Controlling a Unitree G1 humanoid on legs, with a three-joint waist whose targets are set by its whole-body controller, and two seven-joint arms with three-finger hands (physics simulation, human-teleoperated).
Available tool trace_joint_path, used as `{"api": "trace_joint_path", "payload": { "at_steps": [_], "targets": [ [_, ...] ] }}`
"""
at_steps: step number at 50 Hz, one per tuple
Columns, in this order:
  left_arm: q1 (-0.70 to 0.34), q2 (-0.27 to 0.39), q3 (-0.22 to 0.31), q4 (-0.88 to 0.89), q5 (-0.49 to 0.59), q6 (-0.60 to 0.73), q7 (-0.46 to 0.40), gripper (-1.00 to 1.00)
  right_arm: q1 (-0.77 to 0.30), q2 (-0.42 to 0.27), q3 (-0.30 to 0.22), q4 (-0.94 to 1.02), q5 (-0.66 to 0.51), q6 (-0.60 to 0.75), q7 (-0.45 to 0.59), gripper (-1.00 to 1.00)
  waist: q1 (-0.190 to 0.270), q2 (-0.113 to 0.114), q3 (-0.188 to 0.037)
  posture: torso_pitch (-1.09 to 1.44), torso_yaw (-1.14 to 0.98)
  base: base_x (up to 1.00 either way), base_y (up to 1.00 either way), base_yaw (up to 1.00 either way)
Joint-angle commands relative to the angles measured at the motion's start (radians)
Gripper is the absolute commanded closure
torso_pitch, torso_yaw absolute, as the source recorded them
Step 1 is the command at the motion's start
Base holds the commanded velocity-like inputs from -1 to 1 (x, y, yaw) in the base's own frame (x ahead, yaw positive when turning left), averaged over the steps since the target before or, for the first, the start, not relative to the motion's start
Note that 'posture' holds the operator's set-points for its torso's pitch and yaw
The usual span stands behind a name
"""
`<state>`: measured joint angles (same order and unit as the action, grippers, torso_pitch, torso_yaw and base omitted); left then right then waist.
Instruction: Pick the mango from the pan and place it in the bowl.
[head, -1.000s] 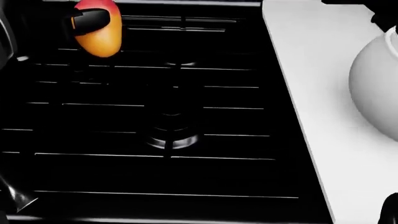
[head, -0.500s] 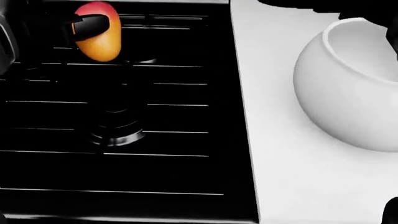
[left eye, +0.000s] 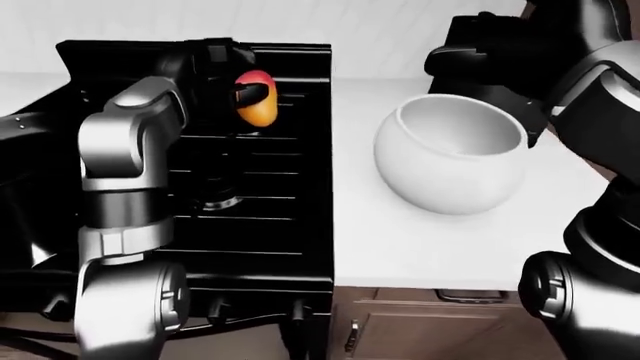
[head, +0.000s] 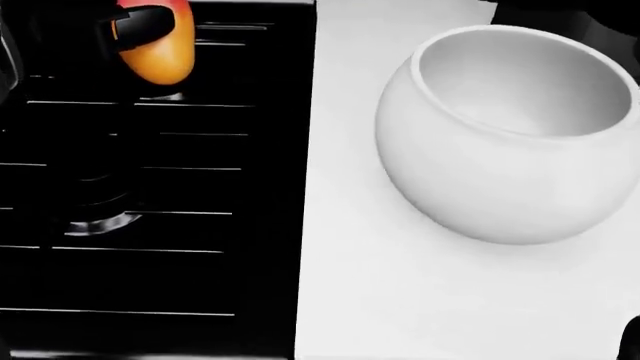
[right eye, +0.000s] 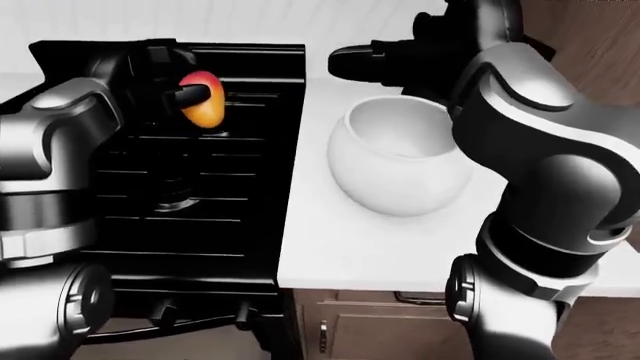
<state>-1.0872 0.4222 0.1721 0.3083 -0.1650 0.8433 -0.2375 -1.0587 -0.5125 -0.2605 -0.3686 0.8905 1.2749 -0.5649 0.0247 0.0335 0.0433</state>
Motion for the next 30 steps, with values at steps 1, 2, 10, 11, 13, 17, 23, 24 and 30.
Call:
{"api": "trace_joint_path", "payload": {
  "at_steps": [1,2,10,11,13,17,23,24,30],
  "targets": [
    [-0.041,0.007,0.007,-0.032,-0.006,-0.026,0.003,0.51,-0.033,-0.016,-0.016,-0.014,-0.001,-0.025,0.001,-1.0,-0.011,0.019,-0.034,0.0,0.0,0.0,-0.27,0.0],
    [-0.041,0.007,0.007,-0.034,-0.007,-0.024,0.003,0.51,-0.032,-0.017,-0.016,-0.013,-0.002,-0.027,0.003,-1.0,-0.014,0.024,-0.038,0.0,0.0,0.0,-0.26,0.0],
    [-0.023,0.005,0.006,-0.041,-0.008,-0.03,0.003,0.51,-0.033,-0.017,-0.017,-0.014,0.0,-0.026,0.003,-1.0,-0.01,-0.057,-0.029,0.0,0.0,0.0,-0.26,0.0],
    [-0.023,0.005,0.007,-0.039,-0.008,-0.032,0.002,0.51,-0.03,-0.017,-0.017,-0.015,0.0,-0.027,0.003,-1.0,-0.007,-0.086,-0.034,0.0,0.0,0.0,-0.25,0.0],
    [-0.024,0.007,0.008,-0.035,-0.007,-0.036,0.002,0.51,-0.026,-0.017,-0.014,-0.016,-0.003,-0.032,0.007,-1.0,-0.01,-0.111,-0.04,0.0,0.0,0.0,-0.26,0.0],
    [-0.061,0.013,0.012,-0.019,-0.01,-0.027,0.009,0.51,-0.031,-0.016,-0.016,-0.015,-0.001,-0.028,0.003,-1.0,-0.01,-0.079,-0.034,0.0,0.0,0.0,-0.26,0.0],
    [-0.076,0.012,0.007,-0.032,-0.016,-0.012,0.017,0.5,-0.031,-0.018,-0.018,-0.018,0.002,-0.026,0.002,-1.0,-0.006,-0.031,-0.022,0.0,0.0,0.0,-0.26,0.0],
    [-0.081,0.014,0.007,-0.034,-0.017,-0.008,0.018,0.5,-0.031,-0.017,-0.018,-0.019,0.003,-0.025,0.001,-1.0,-0.006,-0.019,-0.023,0.0,0.0,0.0,-0.26,0.0],
    [-0.103,0.027,0.011,-0.027,-0.02,-0.002,0.02,0.5,-0.029,-0.017,-0.019,-0.022,0.008,-0.022,-0.004,-1.0,-0.017,0.021,-0.037,0.0,0.0,0.0,-0.26,0.0]
  ]
}}
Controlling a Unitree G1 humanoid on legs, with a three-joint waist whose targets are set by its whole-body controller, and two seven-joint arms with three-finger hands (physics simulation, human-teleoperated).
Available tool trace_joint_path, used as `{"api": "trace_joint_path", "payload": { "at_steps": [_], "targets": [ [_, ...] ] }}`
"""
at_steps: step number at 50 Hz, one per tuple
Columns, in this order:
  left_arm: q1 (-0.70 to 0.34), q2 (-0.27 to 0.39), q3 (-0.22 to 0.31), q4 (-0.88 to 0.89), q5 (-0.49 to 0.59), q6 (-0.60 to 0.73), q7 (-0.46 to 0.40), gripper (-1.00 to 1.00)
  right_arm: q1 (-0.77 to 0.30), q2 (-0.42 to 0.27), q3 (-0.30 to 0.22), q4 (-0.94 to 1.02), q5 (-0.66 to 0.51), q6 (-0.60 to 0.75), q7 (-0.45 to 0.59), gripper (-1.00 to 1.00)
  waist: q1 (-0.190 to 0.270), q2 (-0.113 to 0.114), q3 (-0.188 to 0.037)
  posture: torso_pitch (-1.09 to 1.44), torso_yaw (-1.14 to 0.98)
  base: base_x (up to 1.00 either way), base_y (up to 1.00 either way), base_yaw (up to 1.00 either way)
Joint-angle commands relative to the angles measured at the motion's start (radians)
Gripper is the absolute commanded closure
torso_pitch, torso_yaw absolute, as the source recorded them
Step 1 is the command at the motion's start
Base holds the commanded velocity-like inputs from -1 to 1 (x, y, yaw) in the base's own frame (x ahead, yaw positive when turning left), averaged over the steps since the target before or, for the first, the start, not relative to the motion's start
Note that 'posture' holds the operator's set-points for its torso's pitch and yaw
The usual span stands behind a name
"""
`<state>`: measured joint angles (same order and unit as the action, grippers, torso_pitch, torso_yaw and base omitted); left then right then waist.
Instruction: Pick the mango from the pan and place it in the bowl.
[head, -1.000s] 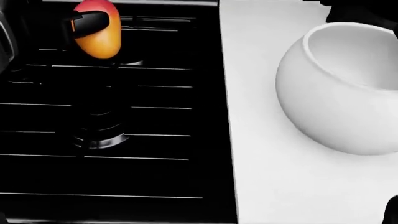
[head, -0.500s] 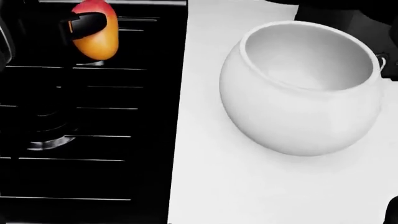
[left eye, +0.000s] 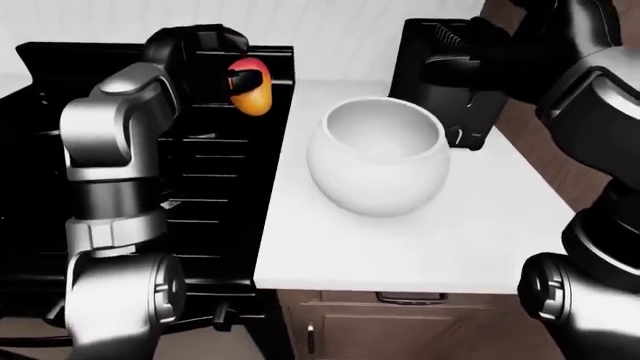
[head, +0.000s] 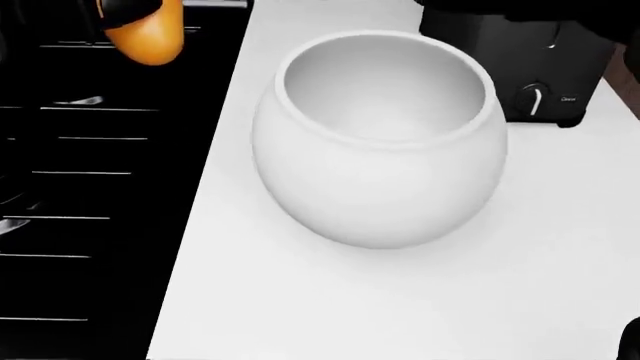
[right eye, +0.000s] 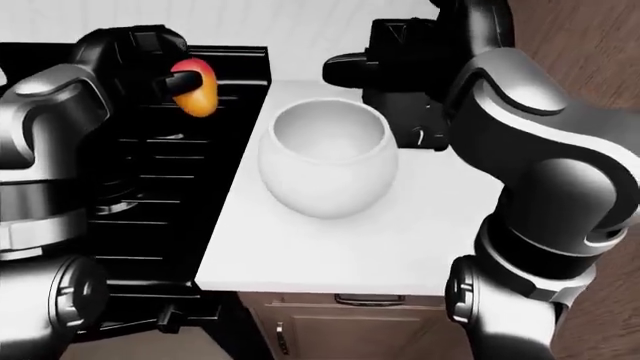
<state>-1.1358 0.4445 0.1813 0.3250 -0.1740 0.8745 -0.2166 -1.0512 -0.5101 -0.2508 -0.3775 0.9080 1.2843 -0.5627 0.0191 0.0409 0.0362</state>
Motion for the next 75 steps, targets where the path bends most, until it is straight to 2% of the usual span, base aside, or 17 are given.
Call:
{"api": "trace_joint_path", "payload": {
  "at_steps": [1,7,9,10,11,12,21,25,26,28,31,34,37,38,43,50,75],
  "targets": [
    [-0.059,0.005,0.001,-0.041,-0.011,-0.034,0.0,0.5,-0.038,-0.02,-0.029,-0.013,-0.008,-0.03,-0.007,-1.0,-0.011,0.008,-0.036,0.0,0.0,0.0,-0.27,0.0],
    [-0.081,0.009,-0.003,-0.015,-0.01,-0.046,0.0,0.48,-0.041,-0.024,-0.029,-0.007,-0.006,-0.035,-0.005,-1.0,-0.007,-0.052,-0.022,0.0,0.0,0.0,-0.25,0.0],
    [-0.083,0.014,-0.001,-0.011,-0.009,-0.048,-0.002,0.48,-0.041,-0.024,-0.029,-0.009,-0.005,-0.034,-0.008,-1.0,-0.001,-0.105,-0.029,0.0,0.0,0.0,-0.26,0.0],
    [-0.085,0.014,-0.001,-0.01,-0.009,-0.047,-0.001,0.47,-0.04,-0.023,-0.028,-0.009,-0.005,-0.035,-0.008,-1.0,-0.002,-0.155,-0.039,0.0,0.0,0.0,-0.26,0.0],
    [-0.09,0.015,-0.001,-0.007,-0.009,-0.047,-0.001,0.47,-0.04,-0.023,-0.028,-0.009,-0.004,-0.034,-0.009,-1.0,-0.005,-0.103,-0.024,0.0,0.0,0.0,-0.27,0.0],
    [-0.097,0.016,-0.001,-0.001,-0.009,-0.049,-0.002,0.47,-0.042,-0.022,-0.028,-0.009,-0.002,-0.033,-0.011,-1.0,-0.002,-0.119,-0.023,0.0,0.0,0.0,-0.26,0.0],
    [-0.108,0.023,0.005,-0.009,-0.018,-0.041,0.004,0.48,-0.038,-0.022,-0.024,-0.008,-0.005,-0.041,-0.01,-1.0,0.0,-0.04,-0.016,0.0,0.0,0.0,-0.24,0.0],
    [-0.114,0.031,0.01,-0.018,-0.027,-0.032,0.007,0.49,-0.043,-0.023,-0.024,-0.003,-0.007,-0.04,-0.008,-1.0,-0.008,0.038,-0.032,0.0,0.0,0.0,-0.21,0.0],
    [-0.111,0.032,0.01,-0.019,-0.028,-0.033,0.008,0.49,-0.042,-0.022,-0.023,-0.004,-0.008,-0.04,-0.007,-1.0,-0.002,-0.005,-0.022,0.0,0.0,0.0,-0.21,0.0],
    [-0.112,0.032,0.009,-0.021,-0.03,-0.03,0.011,0.48,-0.042,-0.021,-0.023,-0.006,-0.006,-0.038,-0.008,-1.0,-0.01,0.017,-0.031,0.0,0.0,0.0,-0.21,0.0],
    [-0.115,0.031,0.007,-0.02,-0.033,-0.03,0.013,0.48,-0.044,-0.022,-0.027,-0.007,-0.002,-0.033,-0.011,-1.0,-0.011,-0.002,-0.035,0.0,0.0,0.0,-0.21,0.0],
    [-0.111,0.031,0.007,-0.021,-0.035,-0.031,0.015,0.49,-0.039,-0.021,-0.026,-0.009,-0.002,-0.036,-0.01,-1.0,-0.006,-0.032,-0.002,0.0,0.0,0.0,-0.15,0.0],
    [-0.11,0.031,0.008,-0.029,-0.038,-0.025,0.017,0.49,-0.038,-0.021,-0.028,-0.014,0.001,-0.034,-0.013,-1.0,0.015,-0.131,0.009,0.0,0.0,0.0,0.0,0.0],
    [-0.11,0.031,0.008,-0.029,-0.039,-0.025,0.018,0.49,-0.038,-0.021,-0.028,-0.015,0.002,-0.035,-0.013,-1.0,0.01,-0.088,0.02,0.0,0.0,0.0,0.0,0.0],
    [-0.105,0.032,0.009,-0.033,-0.042,-0.028,0.019,0.49,-0.033,-0.02,-0.027,-0.02,0.003,-0.037,-0.014,-1.0,0.0,-0.033,0.007,0.0,0.0,0.0,0.0,0.0],
    [-0.112,0.037,0.01,-0.038,-0.048,-0.019,0.02,0.49,-0.037,-0.02,-0.023,-0.015,0.002,-0.04,-0.015,-1.0,-0.005,-0.062,0.001,0.0,0.0,0.0,0.0,0.0],
    [-0.074,0.012,-0.005,-0.094,-0.049,-0.006,0.013,0.47,-0.039,-0.019,-0.024,-0.013,-0.002,-0.04,-0.014,-1.0,-0.001,-0.064,-0.008,0.0,0.0,0.0,0.0,0.0]
  ]
}}
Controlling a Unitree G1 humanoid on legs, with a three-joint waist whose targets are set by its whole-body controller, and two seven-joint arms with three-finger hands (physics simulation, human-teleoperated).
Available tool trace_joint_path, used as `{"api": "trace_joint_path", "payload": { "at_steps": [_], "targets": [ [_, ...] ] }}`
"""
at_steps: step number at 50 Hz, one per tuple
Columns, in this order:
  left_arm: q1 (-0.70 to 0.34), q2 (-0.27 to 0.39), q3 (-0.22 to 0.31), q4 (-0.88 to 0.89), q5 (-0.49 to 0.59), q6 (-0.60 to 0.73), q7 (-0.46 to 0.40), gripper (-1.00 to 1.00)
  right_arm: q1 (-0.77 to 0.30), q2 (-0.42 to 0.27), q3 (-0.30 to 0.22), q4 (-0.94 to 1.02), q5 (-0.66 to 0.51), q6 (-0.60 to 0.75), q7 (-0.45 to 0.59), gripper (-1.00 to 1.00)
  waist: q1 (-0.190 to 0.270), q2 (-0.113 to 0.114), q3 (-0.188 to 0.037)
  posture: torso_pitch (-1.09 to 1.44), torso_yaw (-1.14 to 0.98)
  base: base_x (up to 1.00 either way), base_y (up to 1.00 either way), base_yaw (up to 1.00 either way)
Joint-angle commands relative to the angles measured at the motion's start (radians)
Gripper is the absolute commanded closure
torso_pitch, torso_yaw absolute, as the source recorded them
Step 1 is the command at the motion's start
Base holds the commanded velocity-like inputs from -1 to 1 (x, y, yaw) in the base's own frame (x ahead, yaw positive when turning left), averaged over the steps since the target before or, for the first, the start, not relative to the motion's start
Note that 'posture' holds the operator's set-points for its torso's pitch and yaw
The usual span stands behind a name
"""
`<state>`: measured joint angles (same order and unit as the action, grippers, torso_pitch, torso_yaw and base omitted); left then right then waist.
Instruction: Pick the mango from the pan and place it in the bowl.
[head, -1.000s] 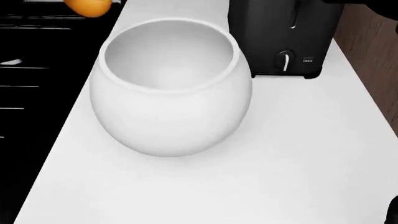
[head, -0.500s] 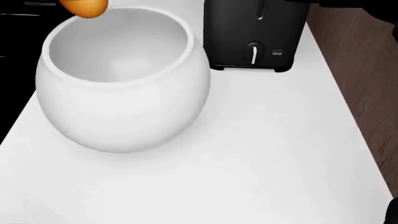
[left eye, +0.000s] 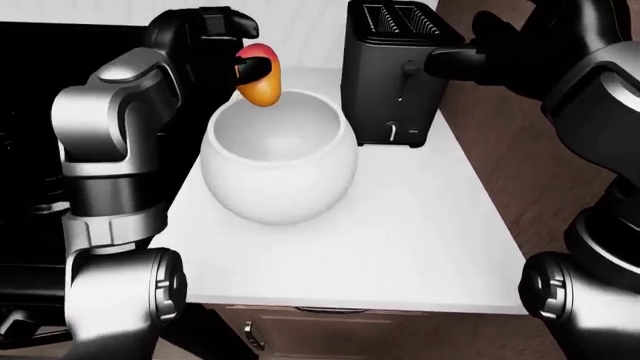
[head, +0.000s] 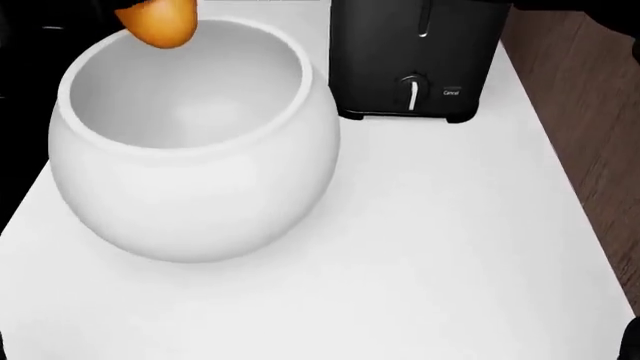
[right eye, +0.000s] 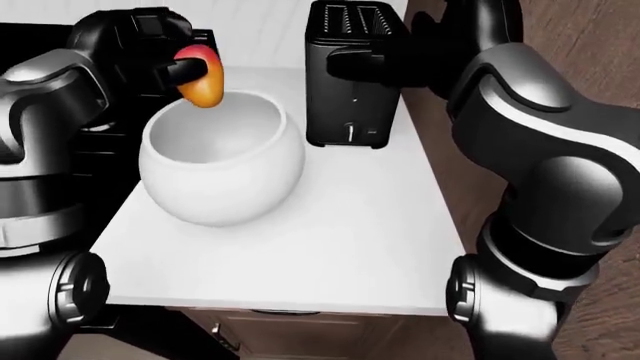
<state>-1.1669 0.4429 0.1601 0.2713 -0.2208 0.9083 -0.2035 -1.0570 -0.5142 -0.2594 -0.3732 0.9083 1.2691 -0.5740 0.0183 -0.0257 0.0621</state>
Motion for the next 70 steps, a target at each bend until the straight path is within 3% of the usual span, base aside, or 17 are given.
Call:
{"api": "trace_joint_path", "payload": {
  "at_steps": [1,46,70],
  "targets": [
    [-0.038,0.011,0.017,-0.044,-0.001,-0.04,-0.001,0.47,-0.032,-0.014,-0.015,-0.018,-0.003,-0.026,-0.002,-1.0,0.0,0.003,-0.034,0.0,0.0,0.0,0.0,0.0],
    [0.119,-0.047,0.008,-0.208,0.049,0.002,-0.068,0.44,-0.029,-0.018,-0.014,-0.015,-0.003,-0.031,0.001,-1.0,0.0,0.005,-0.033,0.0,0.0,0.0,0.0,0.0],
    [0.071,-0.022,0.024,-0.21,0.017,0.032,-0.059,0.48,-0.028,-0.014,-0.015,-0.011,-0.009,-0.03,0.003,-1.0,0.0,0.005,-0.031,0.0,0.0,0.0,0.0,0.0]
  ]
}}
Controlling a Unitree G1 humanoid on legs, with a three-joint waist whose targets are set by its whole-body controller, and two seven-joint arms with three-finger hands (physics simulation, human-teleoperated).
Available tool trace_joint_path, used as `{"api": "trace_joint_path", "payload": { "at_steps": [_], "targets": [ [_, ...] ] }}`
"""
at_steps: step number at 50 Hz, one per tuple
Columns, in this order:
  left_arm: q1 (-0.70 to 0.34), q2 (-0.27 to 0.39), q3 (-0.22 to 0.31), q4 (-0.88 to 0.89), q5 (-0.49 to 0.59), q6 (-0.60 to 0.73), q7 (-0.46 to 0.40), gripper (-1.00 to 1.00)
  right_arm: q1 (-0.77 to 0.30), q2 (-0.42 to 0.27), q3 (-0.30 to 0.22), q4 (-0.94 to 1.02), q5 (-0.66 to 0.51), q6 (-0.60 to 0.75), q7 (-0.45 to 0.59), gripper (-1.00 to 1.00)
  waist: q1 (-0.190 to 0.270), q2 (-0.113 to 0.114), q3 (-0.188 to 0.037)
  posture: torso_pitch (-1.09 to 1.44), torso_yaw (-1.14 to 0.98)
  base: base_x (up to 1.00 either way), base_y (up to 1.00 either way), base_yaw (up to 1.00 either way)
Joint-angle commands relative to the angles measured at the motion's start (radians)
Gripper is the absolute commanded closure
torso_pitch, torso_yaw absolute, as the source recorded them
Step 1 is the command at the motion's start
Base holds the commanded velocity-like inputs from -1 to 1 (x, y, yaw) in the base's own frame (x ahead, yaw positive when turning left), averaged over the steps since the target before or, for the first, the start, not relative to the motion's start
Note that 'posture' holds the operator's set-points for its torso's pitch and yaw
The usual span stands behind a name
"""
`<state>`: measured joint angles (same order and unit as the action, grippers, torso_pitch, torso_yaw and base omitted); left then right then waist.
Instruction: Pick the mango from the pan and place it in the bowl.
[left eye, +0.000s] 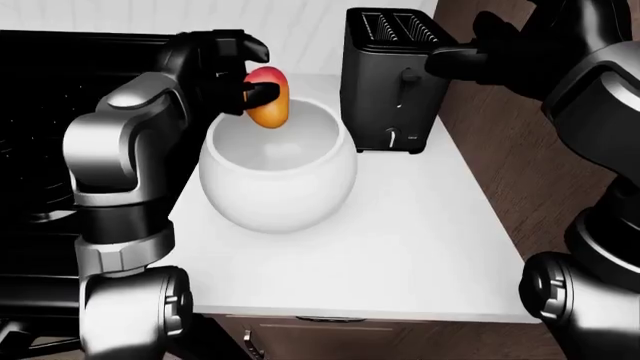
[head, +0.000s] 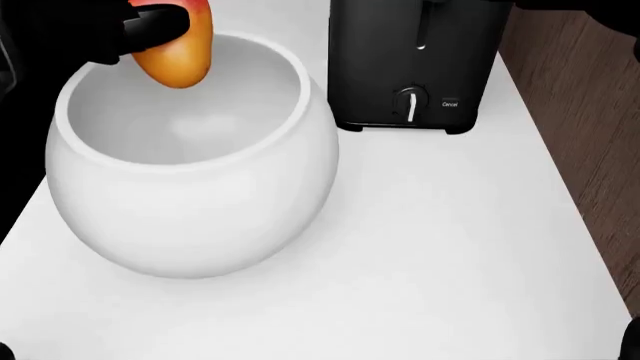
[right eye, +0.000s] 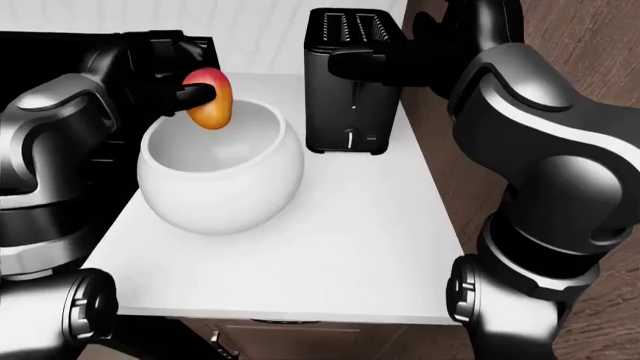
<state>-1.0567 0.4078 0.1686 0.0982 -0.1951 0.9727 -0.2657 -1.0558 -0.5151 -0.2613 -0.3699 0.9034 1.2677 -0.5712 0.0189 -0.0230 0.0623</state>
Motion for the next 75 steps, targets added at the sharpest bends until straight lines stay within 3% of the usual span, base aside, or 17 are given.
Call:
{"api": "trace_joint_path", "payload": {
  "at_steps": [1,25,42,52,54,55,58,61,75],
  "targets": [
    [-0.04,0.015,0.016,-0.042,-0.012,-0.028,0.003,0.49,-0.029,-0.013,-0.013,-0.014,-0.005,-0.03,0.001,-1.0,-0.001,0.002,-0.031,0.0,0.0,0.0,0.0,0.0],
    [0.053,0.002,0.013,-0.19,-0.034,0.038,-0.007,0.46,-0.026,-0.014,-0.013,-0.016,-0.011,-0.029,0.008,-1.0,0.0,0.004,-0.031,0.0,0.0,0.0,0.0,0.0],
    [0.068,0.0,0.013,-0.201,-0.029,0.041,-0.02,0.26,-0.024,-0.009,-0.012,-0.018,-0.015,-0.028,0.009,-1.0,0.0,0.005,-0.032,0.0,0.0,0.0,0.0,0.0],
    [0.067,-0.001,0.014,-0.211,-0.029,0.049,-0.022,-0.11,-0.028,-0.01,-0.015,-0.018,-0.012,-0.022,0.007,-1.0,0.0,0.006,-0.032,0.0,0.0,0.0,0.0,0.0],
    [0.064,-0.001,0.015,-0.214,-0.031,0.053,-0.022,-0.25,-0.026,-0.011,-0.014,-0.017,-0.013,-0.025,0.009,-1.0,0.0,0.006,-0.032,0.0,0.0,0.0,0.0,0.0],
    [0.065,-0.002,0.015,-0.215,-0.031,0.054,-0.021,-0.4,-0.027,-0.011,-0.016,-0.018,-0.012,-0.024,0.009,-1.0,0.0,0.006,-0.032,0.0,0.0,0.0,0.0,0.0],
    [0.059,-0.001,0.016,-0.212,-0.032,0.055,-0.021,-0.46,-0.025,-0.011,-0.014,-0.018,-0.013,-0.025,0.009,-1.0,0.0,0.005,-0.031,0.0,0.0,0.0,0.0,0.0],
    [0.058,-0.003,0.017,-0.209,-0.032,0.051,-0.017,-0.65,-0.026,-0.011,-0.014,-0.017,-0.013,-0.025,0.009,-1.0,0.0,0.005,-0.031,0.0,0.0,0.0,0.0,0.0],
    [-0.016,0.037,0.049,-0.155,-0.074,0.045,0.029,-0.69,-0.038,-0.011,-0.02,-0.023,0.001,-0.015,-0.004,-1.0,0.0,0.005,-0.03,0.0,0.0,0.0,0.0,0.0]
  ]
}}
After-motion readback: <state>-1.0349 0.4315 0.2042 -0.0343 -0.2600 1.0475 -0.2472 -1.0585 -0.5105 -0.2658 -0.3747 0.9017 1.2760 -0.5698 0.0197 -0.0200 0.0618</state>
